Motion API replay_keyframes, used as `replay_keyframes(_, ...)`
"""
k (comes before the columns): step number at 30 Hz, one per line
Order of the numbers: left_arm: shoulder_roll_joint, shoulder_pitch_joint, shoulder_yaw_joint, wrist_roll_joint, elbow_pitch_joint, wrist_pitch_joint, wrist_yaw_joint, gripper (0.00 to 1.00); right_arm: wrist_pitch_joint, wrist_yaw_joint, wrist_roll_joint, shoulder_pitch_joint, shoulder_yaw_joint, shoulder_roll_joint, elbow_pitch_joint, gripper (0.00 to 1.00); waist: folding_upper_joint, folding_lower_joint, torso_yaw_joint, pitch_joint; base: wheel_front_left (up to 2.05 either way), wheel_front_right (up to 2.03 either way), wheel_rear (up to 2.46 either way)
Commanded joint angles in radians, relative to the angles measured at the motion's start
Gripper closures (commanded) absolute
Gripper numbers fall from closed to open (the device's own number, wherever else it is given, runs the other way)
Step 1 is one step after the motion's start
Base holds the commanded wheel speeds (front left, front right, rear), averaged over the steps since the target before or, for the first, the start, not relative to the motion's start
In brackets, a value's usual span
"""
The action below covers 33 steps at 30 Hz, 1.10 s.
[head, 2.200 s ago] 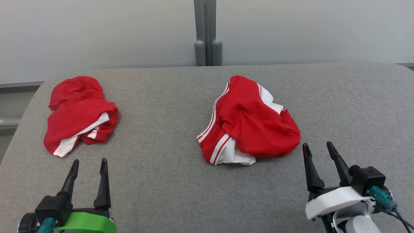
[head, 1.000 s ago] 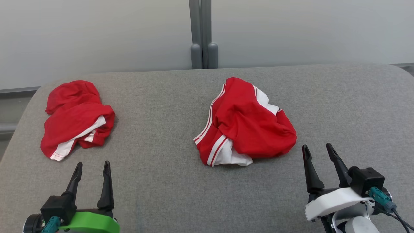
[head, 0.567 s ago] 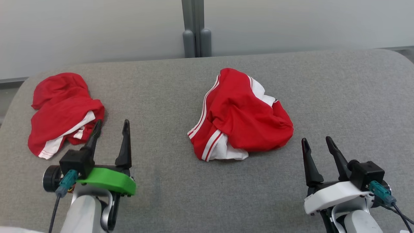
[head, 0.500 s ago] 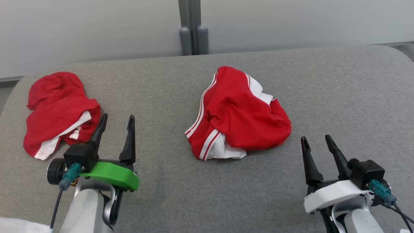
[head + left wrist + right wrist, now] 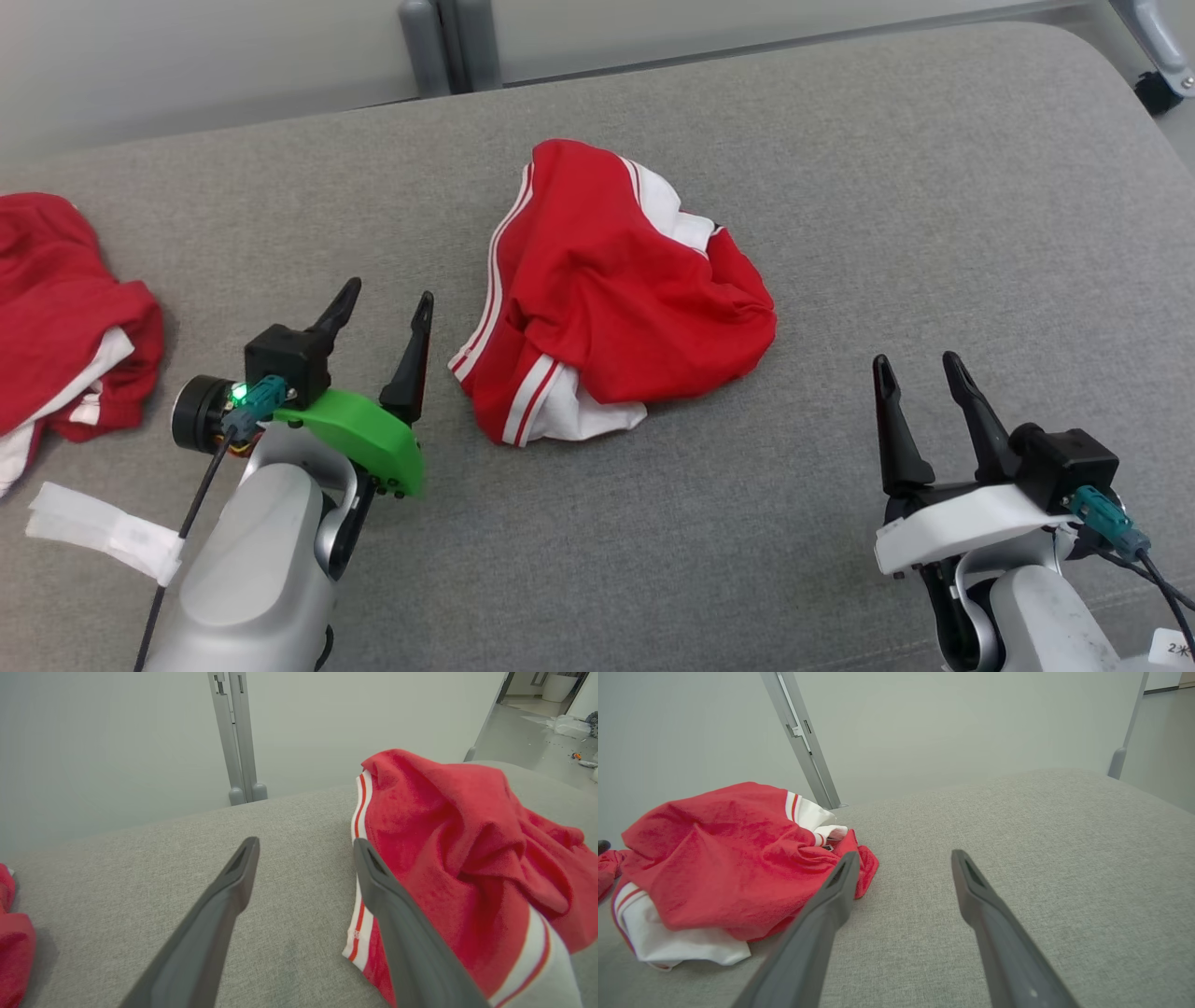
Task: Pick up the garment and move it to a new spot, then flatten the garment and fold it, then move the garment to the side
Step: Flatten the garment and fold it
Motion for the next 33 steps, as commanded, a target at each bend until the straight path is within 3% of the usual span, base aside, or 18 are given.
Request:
replay_keyframes(1, 0.012, -0.025, -0.021, -0.019, 0.027, 0.008, -0.003, 0.00, -0.006, 0.000, 0.008, -0.015, 0.002, -0.002, 0.003, 0.00, -0.0001, 0.0000, -0.044, 0.045, 0.00, 0.00, 0.00)
replay_keyframes(14, 0.011, -0.072, -0.210, -0.153, 0.207, 0.112, -0.003, 0.00, -0.009, 0.000, 0.023, -0.034, -0.006, -0.002, 0.005, 0.00, -0.0001, 0.0000, -0.075, 0.075, 0.00, 0.00, 0.00)
replay_keyframes(15, 0.012, -0.073, -0.223, -0.170, 0.213, 0.115, -0.003, 0.74, -0.009, 0.000, 0.023, -0.034, -0.009, -0.002, 0.002, 0.00, -0.0001, 0.0000, -0.075, 0.075, 0.00, 0.00, 0.00)
replay_keyframes(16, 0.011, -0.073, -0.231, -0.182, 0.214, 0.116, -0.003, 1.00, -0.009, 0.000, 0.023, -0.034, -0.011, -0.003, -0.002, 0.00, -0.0001, 0.0000, -0.074, 0.074, 0.00, 0.00, 0.00)
replay_keyframes(28, 0.033, -0.108, -0.265, -0.255, 0.217, 0.022, -0.002, 1.00, -0.009, 0.000, 0.006, -0.002, -0.026, -0.003, -0.008, 0.00, -0.0001, 0.0000, -0.010, 0.021, 0.00, 0.00, 0.00)
replay_keyframes(33, 0.066, -0.116, -0.216, -0.250, 0.161, -0.004, 0.033, 1.00, -0.009, 0.000, 0.001, 0.010, -0.035, -0.002, -0.010, 0.00, -0.0001, 0.0000, 0.039, -0.004, 0.00, 0.00, 0.00)
